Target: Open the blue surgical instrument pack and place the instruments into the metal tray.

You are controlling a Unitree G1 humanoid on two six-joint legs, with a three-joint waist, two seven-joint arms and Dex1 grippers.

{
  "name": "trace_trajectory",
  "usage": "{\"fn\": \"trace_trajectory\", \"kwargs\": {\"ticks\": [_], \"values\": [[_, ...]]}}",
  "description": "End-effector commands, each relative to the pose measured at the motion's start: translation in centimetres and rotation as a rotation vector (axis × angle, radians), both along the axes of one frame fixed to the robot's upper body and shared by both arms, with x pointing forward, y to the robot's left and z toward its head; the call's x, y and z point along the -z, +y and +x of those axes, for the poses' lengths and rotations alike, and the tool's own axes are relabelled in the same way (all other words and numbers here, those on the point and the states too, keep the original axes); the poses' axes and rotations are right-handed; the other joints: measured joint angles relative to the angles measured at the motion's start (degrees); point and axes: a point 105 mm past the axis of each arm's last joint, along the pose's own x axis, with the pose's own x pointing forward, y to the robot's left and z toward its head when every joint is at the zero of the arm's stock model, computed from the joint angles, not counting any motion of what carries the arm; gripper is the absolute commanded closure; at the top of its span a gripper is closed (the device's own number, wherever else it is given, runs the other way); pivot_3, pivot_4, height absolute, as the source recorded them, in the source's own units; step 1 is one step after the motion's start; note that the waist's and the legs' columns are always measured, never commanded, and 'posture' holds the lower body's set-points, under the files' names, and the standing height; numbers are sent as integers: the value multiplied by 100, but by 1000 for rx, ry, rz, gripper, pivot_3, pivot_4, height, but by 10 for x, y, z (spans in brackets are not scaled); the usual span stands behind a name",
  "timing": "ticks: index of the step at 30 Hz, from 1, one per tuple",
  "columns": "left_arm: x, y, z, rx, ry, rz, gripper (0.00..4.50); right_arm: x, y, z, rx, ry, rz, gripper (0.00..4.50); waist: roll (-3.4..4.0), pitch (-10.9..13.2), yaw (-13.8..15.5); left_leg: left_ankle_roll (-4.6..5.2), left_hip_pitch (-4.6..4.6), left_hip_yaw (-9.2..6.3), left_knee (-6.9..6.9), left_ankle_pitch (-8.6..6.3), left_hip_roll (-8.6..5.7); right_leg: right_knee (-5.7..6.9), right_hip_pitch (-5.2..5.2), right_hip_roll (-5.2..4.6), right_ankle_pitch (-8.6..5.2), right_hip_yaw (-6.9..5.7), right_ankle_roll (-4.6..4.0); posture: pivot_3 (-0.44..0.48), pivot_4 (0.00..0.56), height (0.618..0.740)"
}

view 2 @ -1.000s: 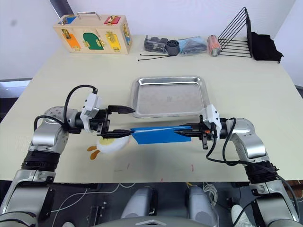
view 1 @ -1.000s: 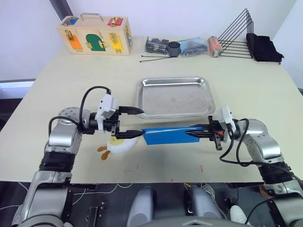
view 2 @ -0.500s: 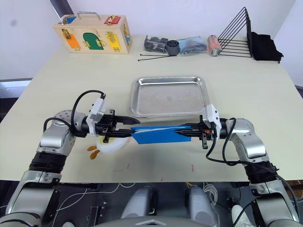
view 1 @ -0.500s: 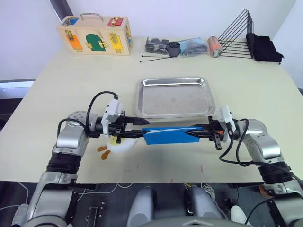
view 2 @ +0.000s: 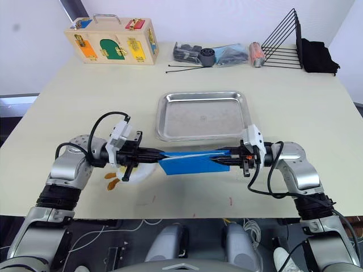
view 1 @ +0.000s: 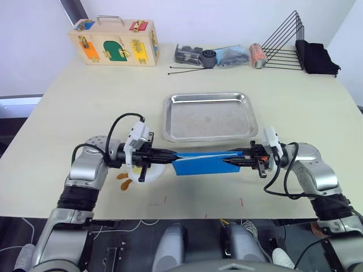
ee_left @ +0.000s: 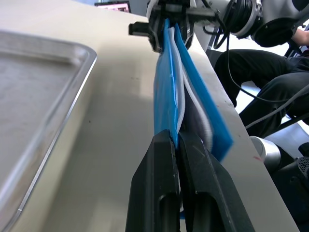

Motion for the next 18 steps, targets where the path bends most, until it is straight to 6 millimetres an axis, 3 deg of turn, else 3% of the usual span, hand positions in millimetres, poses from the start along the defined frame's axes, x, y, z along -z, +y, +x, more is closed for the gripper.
{"fn": "trace_trajectory", "kwargs": {"ticks": [1,3,5,12,15,17,18], "values": [[0,-2,2,-6,-19,-14,4500,-12,-4,-3,-3,-36,23,1616,0,0,3,0,0,0,0,0,0,0,0,0,0,0,0,0,150,740],[3,-2,4,-15,-14,-16,4500,-15,-8,-4,5,-26,26,1004,0,0,9,0,0,1,1,0,0,0,0,0,0,0,0,0,150,740],[6,-3,6,-22,-13,-14,4500,-23,-12,-5,20,-16,43,68,0,0,18,0,0,1,1,0,-1,0,1,-1,0,0,0,0,150,740],[9,-6,17,-38,-35,-15,4500,-68,-21,-12,48,80,236,68,-1,-1,23,0,0,0,1,0,-2,-1,2,-2,0,0,0,0,150,740],[7,-7,21,-33,-42,-20,4500,-58,-17,-9,83,101,175,807,-1,-1,30,0,0,-1,1,0,-2,-1,2,-2,0,-1,0,0,150,740],[8,-8,21,-19,-42,-19,4500,-49,-15,-6,116,119,141,1666,0,-1,24,0,-1,-1,1,0,-3,-1,2,-2,0,-1,0,0,150,740],[9,-9,21,-14,-43,-18,4500,-45,-14,-3,137,123,121,1827,0,-1,22,0,-1,0,1,0,-3,-1,2,-2,0,0,0,0,150,740]]}}
